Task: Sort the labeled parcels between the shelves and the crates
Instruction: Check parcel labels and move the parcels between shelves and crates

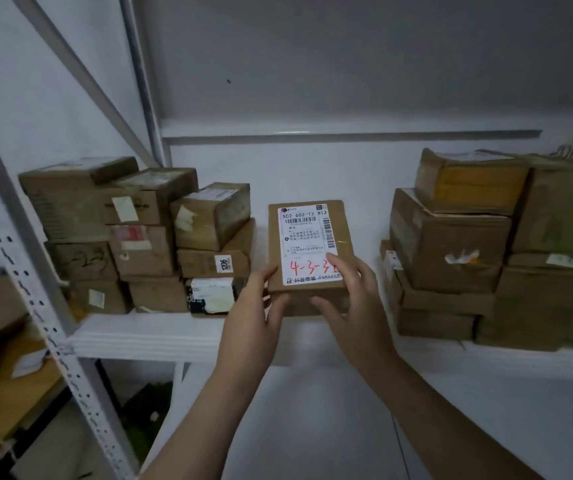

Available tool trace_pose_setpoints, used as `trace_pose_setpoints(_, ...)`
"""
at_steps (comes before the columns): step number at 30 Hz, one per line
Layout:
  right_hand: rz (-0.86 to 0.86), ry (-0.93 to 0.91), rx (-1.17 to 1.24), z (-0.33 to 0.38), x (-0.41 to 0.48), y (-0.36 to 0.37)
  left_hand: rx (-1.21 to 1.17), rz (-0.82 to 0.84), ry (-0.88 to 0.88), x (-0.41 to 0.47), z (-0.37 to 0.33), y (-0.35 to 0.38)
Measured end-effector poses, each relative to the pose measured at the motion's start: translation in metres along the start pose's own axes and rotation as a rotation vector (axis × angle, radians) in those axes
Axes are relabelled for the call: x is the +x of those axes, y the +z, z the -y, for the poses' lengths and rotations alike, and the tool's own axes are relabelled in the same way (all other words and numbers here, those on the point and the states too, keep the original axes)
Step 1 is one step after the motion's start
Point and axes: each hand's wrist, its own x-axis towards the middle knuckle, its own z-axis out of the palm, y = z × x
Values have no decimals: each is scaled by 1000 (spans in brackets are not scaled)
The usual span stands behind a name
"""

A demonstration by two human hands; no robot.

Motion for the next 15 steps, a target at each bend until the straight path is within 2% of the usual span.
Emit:
trace_pose_setpoints(3, 53, 65, -70, -7, -10, 20, 119, 20, 21, -4, 26, 5)
trace_pose_setpoints(8, 37, 119, -198, -15, -15, 53, 253, 26, 45, 2, 55, 6)
trace_pose_setpoints(15, 75, 183, -385, -32, -1, 81, 434, 163, 64, 27, 78, -1)
